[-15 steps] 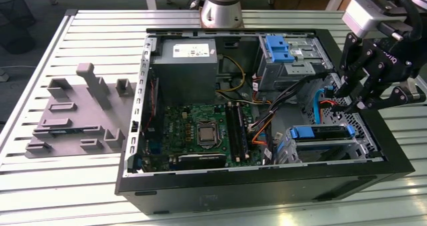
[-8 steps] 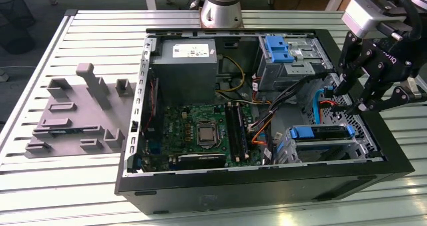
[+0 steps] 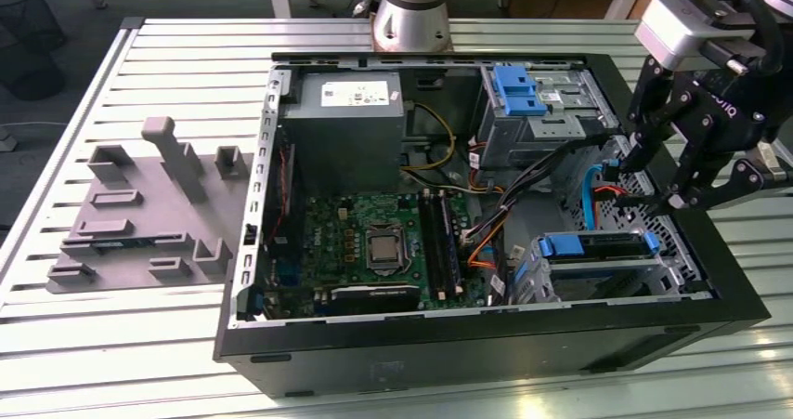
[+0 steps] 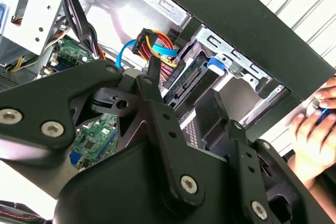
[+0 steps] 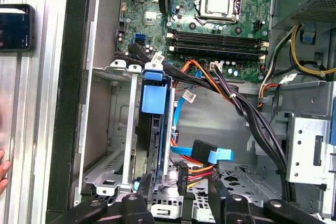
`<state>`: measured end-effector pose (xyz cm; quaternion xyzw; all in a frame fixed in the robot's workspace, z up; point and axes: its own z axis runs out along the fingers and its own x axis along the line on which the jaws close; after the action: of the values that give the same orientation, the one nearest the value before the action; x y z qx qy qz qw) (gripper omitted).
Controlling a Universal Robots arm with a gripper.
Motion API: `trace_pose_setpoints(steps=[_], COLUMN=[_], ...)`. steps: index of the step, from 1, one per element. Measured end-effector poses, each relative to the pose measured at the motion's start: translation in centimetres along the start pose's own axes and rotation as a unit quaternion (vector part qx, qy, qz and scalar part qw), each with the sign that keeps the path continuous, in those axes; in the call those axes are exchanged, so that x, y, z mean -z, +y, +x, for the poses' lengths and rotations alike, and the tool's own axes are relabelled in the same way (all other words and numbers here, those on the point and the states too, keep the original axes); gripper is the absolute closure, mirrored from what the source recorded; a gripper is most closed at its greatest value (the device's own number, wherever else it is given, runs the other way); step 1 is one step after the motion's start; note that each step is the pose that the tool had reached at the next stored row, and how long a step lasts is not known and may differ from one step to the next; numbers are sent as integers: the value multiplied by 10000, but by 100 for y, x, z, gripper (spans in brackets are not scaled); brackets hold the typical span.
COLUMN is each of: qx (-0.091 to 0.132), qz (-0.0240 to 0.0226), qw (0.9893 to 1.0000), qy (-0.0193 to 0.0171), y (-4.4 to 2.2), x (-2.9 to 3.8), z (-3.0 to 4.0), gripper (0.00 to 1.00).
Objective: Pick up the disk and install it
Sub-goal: 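Insert the first disk wire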
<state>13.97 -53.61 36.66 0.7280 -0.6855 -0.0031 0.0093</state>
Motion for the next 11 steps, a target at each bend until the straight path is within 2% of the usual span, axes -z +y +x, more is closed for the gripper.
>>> trace_pose_setpoints(steps=[11], qx=[0], qz=[0], qw=[10000], qy=[0], y=[4], x=[-3], z=[-1], gripper=[46])
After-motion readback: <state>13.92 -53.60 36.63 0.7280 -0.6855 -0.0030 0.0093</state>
